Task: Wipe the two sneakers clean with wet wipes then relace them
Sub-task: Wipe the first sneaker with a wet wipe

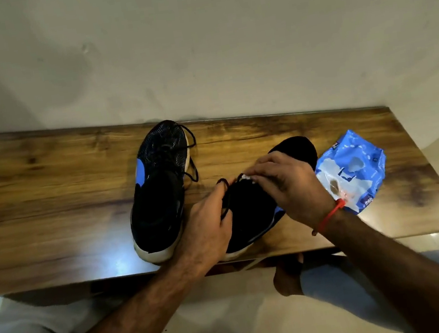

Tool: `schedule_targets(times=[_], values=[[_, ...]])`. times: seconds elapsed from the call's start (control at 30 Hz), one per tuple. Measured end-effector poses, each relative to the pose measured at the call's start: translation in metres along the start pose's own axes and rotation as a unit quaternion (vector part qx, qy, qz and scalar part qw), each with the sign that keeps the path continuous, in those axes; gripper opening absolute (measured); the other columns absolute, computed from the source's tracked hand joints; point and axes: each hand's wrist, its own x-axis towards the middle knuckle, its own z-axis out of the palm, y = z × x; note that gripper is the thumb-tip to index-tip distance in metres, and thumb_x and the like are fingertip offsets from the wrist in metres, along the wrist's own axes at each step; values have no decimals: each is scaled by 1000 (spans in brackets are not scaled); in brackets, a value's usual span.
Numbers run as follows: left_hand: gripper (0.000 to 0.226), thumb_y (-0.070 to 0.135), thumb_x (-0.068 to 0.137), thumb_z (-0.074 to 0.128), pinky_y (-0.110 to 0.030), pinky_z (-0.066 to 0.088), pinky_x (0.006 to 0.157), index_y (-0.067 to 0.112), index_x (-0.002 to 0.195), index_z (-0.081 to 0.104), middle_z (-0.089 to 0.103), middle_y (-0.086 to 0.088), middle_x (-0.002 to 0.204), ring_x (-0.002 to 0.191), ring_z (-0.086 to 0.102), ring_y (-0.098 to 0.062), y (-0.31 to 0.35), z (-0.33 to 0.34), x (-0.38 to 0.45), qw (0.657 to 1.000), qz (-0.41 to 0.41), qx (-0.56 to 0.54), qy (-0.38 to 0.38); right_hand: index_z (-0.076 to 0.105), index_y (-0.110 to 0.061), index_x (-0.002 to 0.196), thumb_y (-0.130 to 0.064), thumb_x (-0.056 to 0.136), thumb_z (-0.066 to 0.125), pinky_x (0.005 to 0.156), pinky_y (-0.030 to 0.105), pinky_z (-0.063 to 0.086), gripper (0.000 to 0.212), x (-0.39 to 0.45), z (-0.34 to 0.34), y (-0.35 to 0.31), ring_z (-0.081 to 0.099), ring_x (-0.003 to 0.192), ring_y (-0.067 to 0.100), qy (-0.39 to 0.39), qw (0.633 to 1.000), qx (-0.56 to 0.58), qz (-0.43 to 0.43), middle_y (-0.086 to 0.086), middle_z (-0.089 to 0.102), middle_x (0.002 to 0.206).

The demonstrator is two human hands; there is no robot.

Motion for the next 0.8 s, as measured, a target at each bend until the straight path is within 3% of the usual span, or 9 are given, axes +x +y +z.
schedule_targets(times=[0.13,0.23,0.33,0.4,0.5,0.6,0.67,0.73,0.8], values=[[54,1,100,49,-22,43,111,23,149,48,58,8,143,133,50,-2,-3,2,7,1000,-13,-21,7,77,-10,92,-10,86,62,84,5,35,16,-4,-16,50,66,90,24,43,990,-69,117,8,71,93],[53,1,100,49,-25,44,112,23,148,50,59,8,142,133,52,-4,-5,4,11,1000,-16,-18,10,77,-9,89,-3,85,67,80,-4,29,12,-8,-23,65,64,84,22,78,980,-86,159,8,71,88],[53,0,99,49,-18,41,109,22,147,51,60,8,139,130,52,-2,-8,6,10,1000,-15,-5,22,77,-10,93,-6,86,70,81,10,40,11,-7,-17,53,67,85,23,99,981,-59,154,6,71,91],[53,0,99,49,-22,43,110,22,147,51,61,7,138,130,53,-2,-9,7,9,1000,-13,-2,23,78,-13,97,-8,88,68,82,22,50,14,-6,-11,31,67,87,16,67,988,4,140,2,72,95],[53,0,99,50,-28,47,110,21,148,50,62,4,138,129,54,-5,-10,7,9,999,-14,5,31,76,-11,102,-6,88,67,84,18,52,17,-7,-7,-1,65,91,8,27,995,67,74,0,71,99],[54,-1,99,51,-24,44,109,21,148,49,60,4,139,129,53,-5,-8,8,7,999,-12,15,39,76,-11,103,-5,89,68,87,23,54,17,-3,-15,1,66,95,8,-17,991,86,104,-1,72,101],[55,0,99,52,-17,38,107,22,149,48,58,7,140,128,49,0,-6,10,7,998,-12,28,46,77,-11,102,-6,89,70,84,29,55,16,0,-26,6,67,91,7,-80,977,118,159,-3,74,96],[55,-1,98,53,-17,37,108,21,148,50,58,6,142,129,50,-2,-6,11,8,998,-11,31,49,77,-9,97,-4,87,72,76,27,53,12,1,-43,8,66,79,6,-138,939,237,206,-2,74,87],[54,-1,97,52,-21,40,110,21,146,52,60,5,141,131,53,-6,-7,12,10,999,-7,28,40,77,-8,94,-4,85,73,74,27,52,10,0,-59,14,66,77,10,-116,903,334,245,4,76,85]])
